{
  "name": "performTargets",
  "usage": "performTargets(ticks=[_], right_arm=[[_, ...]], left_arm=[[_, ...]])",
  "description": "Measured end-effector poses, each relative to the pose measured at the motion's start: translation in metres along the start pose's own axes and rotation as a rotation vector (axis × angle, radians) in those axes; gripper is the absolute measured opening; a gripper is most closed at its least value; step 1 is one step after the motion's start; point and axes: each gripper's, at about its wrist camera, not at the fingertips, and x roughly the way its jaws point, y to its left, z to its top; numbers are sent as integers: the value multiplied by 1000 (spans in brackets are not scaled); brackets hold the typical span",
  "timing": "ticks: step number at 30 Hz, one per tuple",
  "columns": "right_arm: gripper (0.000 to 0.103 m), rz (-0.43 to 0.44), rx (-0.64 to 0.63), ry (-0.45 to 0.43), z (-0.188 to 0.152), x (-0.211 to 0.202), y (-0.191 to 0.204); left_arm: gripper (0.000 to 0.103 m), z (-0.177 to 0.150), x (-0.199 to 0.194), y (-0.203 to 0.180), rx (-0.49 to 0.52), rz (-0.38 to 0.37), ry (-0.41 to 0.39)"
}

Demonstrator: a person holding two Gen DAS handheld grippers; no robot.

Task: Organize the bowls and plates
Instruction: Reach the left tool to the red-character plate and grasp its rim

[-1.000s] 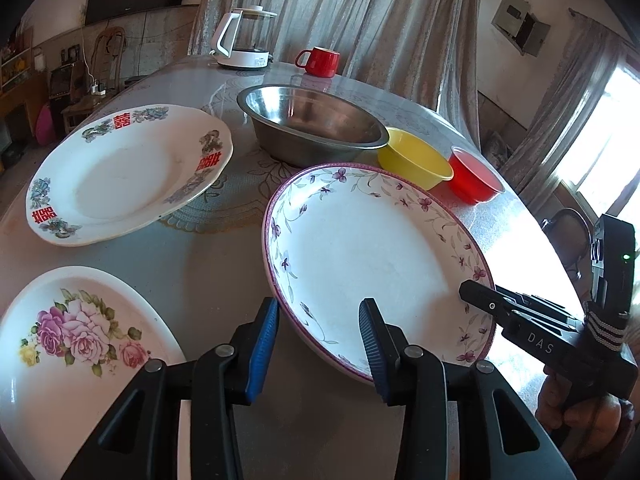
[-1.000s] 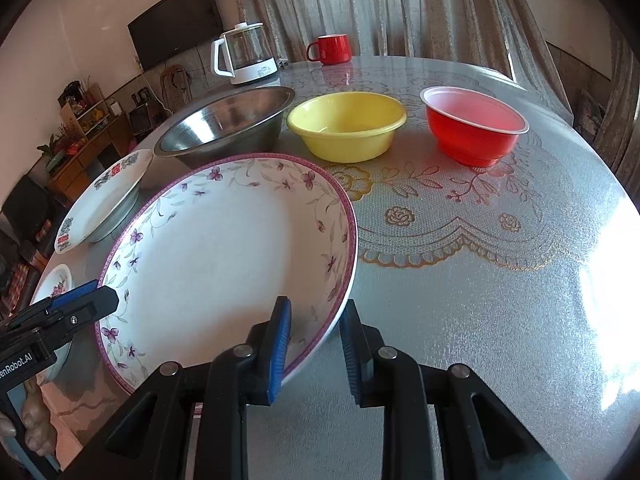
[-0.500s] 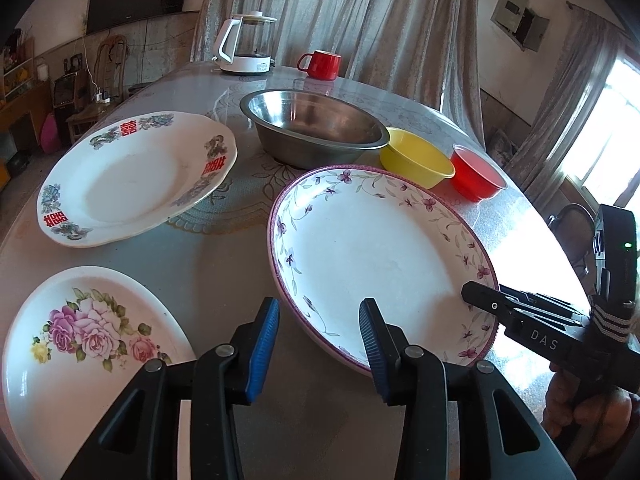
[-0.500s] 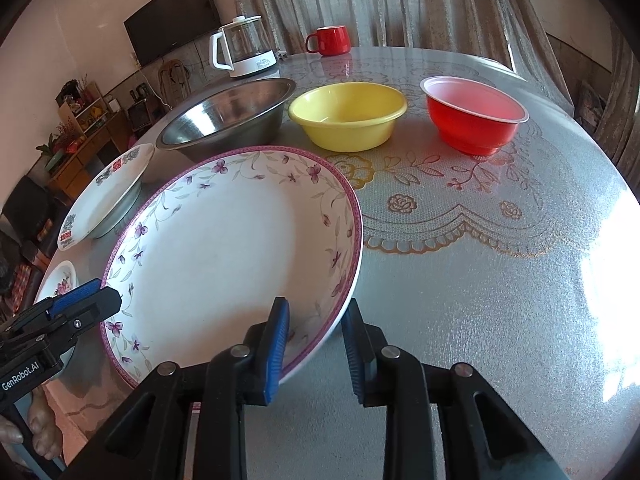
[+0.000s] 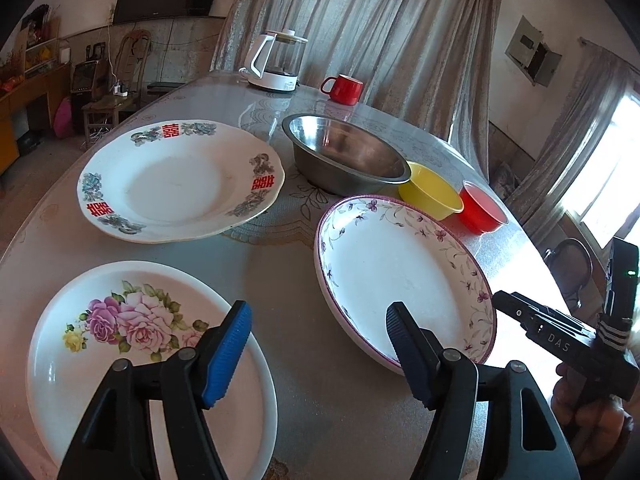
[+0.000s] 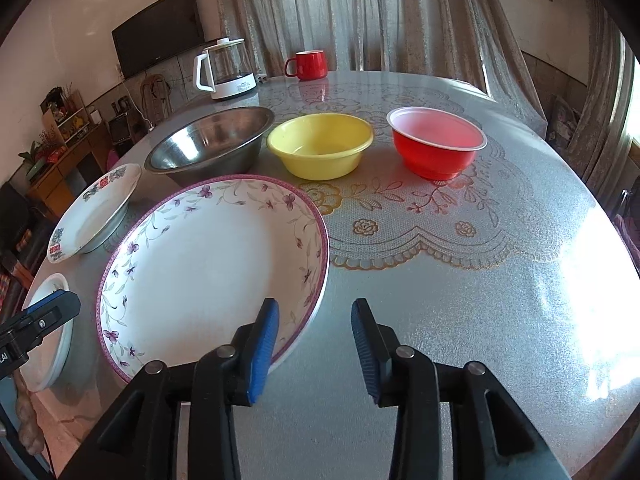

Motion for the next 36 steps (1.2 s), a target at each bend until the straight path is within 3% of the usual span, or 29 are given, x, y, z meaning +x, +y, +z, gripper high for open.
performTargets(ticks=[5, 9, 13, 20, 29, 36], right_arm=[[41, 23, -9, -44, 10, -11, 7], [41, 104, -25, -45, 15, -12, 18], [42, 170, -59, -28, 18, -9, 35], [42, 267, -92, 6, 24, -2, 65], [42, 520, -71, 109, 46, 26, 116], [42, 556, -60, 172, 73, 63, 157]], left_arm=[[76, 5, -11, 13, -43, -24, -24], [77, 7, -20, 17, -45, -9, -43], [85, 11, -34, 26, -55, 19, -84], [83, 15, -38, 62, -121, 105, -61], [82, 30, -51, 111, -147, 158, -113], [78, 57, -42, 145, -162, 194, -119]])
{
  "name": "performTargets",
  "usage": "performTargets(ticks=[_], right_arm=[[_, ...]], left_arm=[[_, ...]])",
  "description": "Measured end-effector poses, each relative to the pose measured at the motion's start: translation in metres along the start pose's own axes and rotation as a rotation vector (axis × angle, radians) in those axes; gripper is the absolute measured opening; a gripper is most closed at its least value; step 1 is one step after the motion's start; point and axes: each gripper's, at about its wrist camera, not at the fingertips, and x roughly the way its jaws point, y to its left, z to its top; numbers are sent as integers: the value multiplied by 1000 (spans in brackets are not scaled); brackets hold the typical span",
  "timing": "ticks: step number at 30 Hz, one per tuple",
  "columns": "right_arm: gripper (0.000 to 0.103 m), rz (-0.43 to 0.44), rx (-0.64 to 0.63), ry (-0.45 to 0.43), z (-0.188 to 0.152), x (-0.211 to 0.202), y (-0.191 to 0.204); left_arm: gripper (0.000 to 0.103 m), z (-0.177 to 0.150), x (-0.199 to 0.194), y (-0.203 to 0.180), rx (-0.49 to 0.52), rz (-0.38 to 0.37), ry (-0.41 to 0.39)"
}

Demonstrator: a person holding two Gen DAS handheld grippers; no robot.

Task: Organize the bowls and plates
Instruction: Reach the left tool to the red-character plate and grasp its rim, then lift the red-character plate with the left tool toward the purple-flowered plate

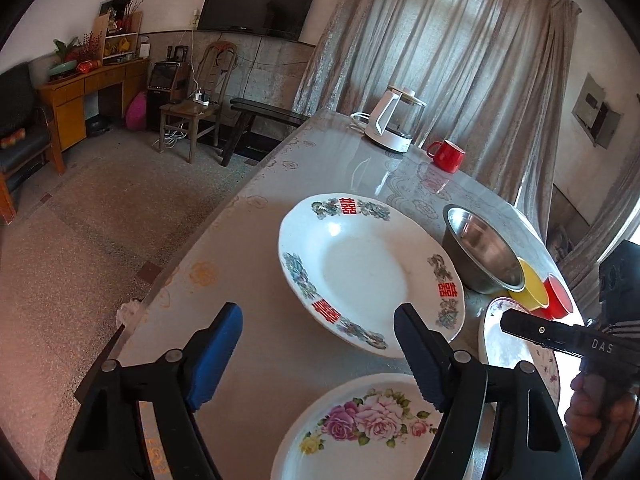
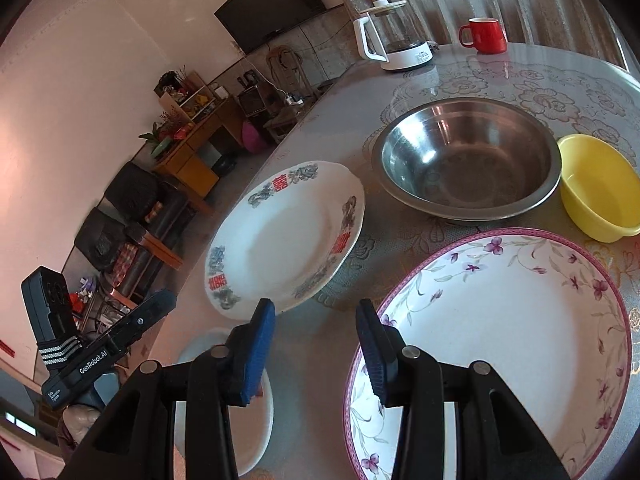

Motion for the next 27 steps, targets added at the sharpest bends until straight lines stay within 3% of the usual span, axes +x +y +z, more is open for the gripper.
performTargets(ticks=[9, 14, 19, 24, 27], right_arm=[[42, -71, 19, 49, 27, 51, -1], [42, -87, -1, 64, 38, 68, 0], [42, -88, -19, 89, 45, 88, 0], [45, -103, -47, 84, 47, 97, 3], [45, -100, -62, 83, 47, 100, 3]], left_arm=[[69, 37, 38, 28, -50, -29, 53], [52, 52, 70, 21, 2, -25, 109], [50, 58, 97, 10, 66, -40, 147], [41, 63, 121, 6, 97, -18, 202], [34, 63, 134, 12, 84, -43, 252]])
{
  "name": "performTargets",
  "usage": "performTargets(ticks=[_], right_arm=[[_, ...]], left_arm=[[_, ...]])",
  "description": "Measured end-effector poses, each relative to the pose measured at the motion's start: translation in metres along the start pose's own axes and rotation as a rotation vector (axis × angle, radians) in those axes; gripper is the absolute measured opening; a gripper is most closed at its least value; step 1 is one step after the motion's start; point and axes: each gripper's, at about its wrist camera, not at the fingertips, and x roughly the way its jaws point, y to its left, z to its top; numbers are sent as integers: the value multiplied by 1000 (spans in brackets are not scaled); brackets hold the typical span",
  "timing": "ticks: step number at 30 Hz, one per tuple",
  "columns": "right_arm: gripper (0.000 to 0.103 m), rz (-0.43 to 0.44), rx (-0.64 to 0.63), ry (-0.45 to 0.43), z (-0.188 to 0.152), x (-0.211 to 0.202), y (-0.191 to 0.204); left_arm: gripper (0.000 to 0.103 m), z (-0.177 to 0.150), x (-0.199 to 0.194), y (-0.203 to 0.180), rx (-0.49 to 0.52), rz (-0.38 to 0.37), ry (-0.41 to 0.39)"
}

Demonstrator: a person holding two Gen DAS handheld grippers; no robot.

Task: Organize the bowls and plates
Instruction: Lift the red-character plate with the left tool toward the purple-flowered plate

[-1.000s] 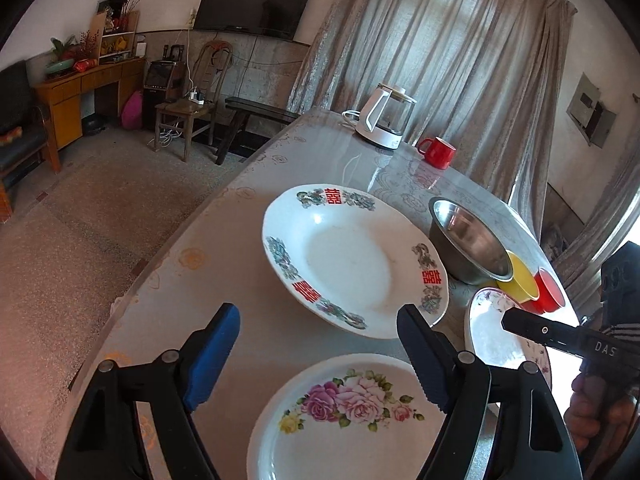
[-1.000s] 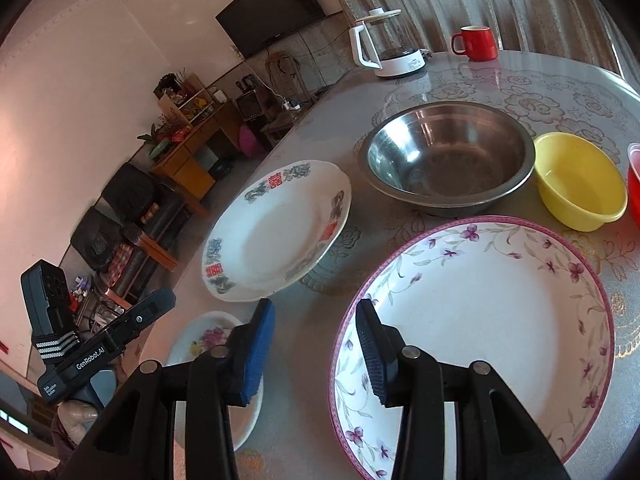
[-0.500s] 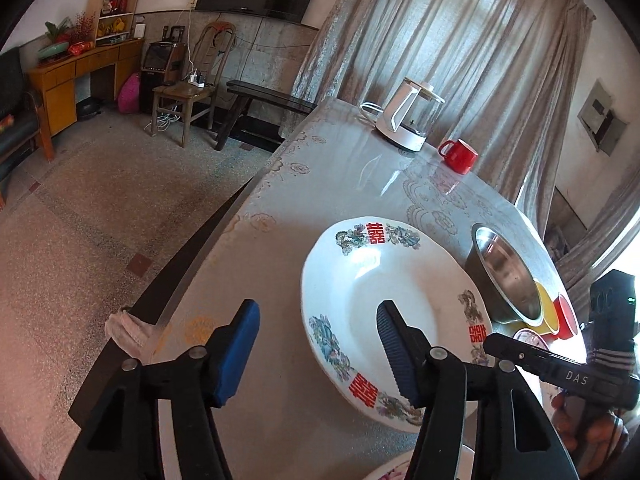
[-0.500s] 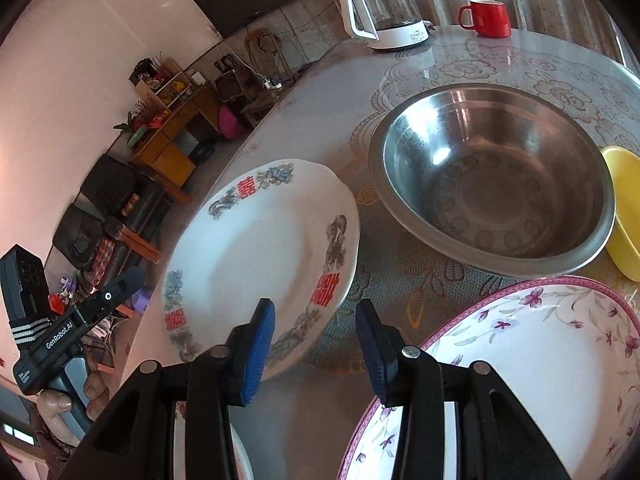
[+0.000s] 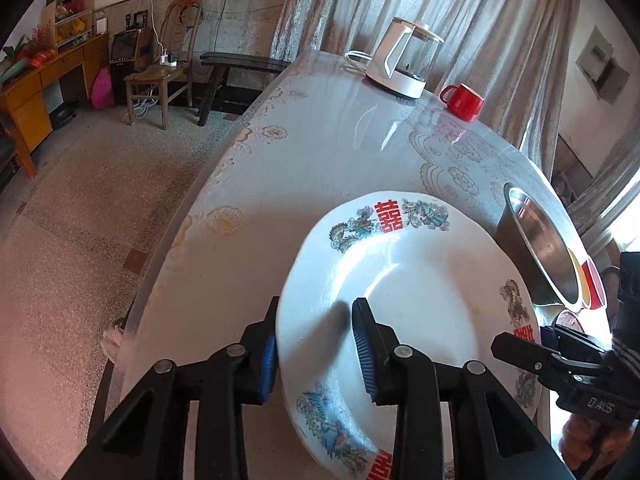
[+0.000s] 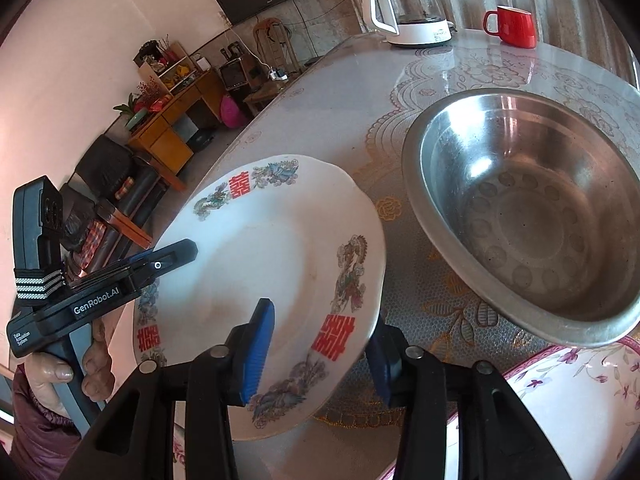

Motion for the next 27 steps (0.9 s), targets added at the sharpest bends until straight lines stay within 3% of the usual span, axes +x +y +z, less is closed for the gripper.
performTargets(ticks=[13, 19, 27], right_arm=[[47, -11, -37, 5, 5, -1, 4], [51, -15, -47, 0, 4, 2, 5], [49, -33, -52, -2, 3, 4, 6]], left_arm=[[32, -15, -13, -5, 47, 14, 39], [32, -13, -16, -3, 41, 15, 11], [32, -20, -22, -5, 55, 20, 3]])
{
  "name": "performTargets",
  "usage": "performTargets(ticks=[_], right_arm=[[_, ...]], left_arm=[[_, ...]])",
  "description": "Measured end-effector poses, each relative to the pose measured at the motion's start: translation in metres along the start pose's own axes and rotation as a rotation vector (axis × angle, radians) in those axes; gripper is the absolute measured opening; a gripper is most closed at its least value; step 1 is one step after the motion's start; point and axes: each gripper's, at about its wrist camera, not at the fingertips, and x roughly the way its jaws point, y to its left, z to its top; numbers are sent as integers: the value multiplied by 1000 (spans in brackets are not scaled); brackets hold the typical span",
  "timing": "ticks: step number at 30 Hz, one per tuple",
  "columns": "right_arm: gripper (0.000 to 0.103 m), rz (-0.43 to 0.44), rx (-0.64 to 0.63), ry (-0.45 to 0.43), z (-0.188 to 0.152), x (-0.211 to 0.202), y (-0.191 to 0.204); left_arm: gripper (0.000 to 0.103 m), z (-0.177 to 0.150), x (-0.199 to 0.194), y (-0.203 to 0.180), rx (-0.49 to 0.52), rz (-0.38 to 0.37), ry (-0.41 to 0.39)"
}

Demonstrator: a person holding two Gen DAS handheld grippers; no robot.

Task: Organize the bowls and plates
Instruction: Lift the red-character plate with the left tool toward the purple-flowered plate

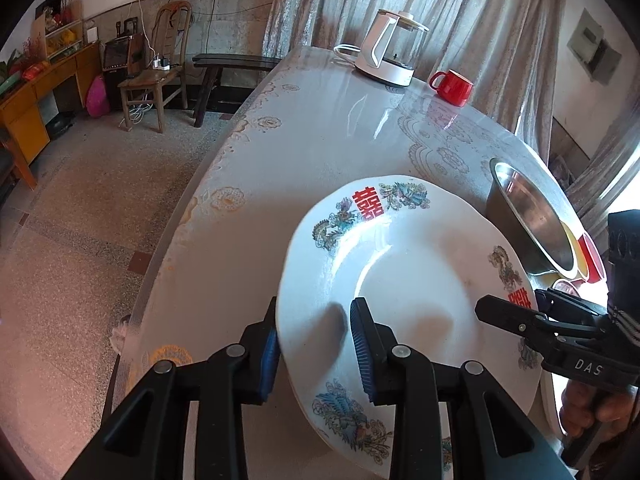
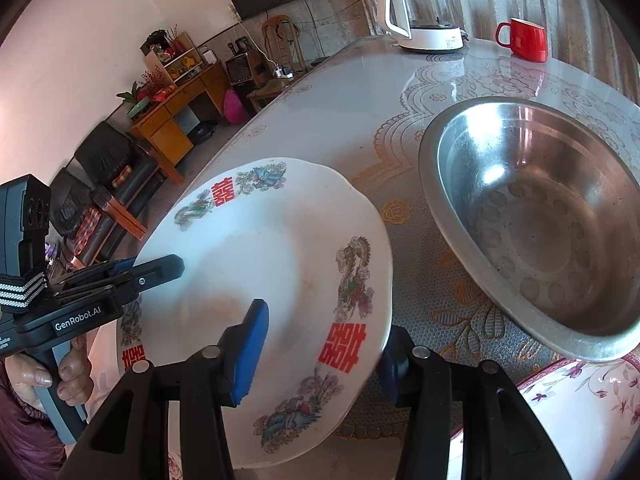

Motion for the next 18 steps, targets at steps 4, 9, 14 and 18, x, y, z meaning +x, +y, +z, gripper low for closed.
performTargets(ticks=[4, 9, 14, 18], right_arm=[[49, -18, -7, 3, -2, -1, 3], [49, -3, 4, 5, -2, -4, 1], [49, 2, -3, 5, -2, 0, 0], [49, 3, -6, 4, -1, 3, 1]], left_arm=[[32, -6, -7, 4, -25, -21, -2], [32, -13, -13, 12, -43, -94, -3], [30, -8, -10, 14, -40, -72, -42], [31, -5, -2, 7, -26, -56, -27]])
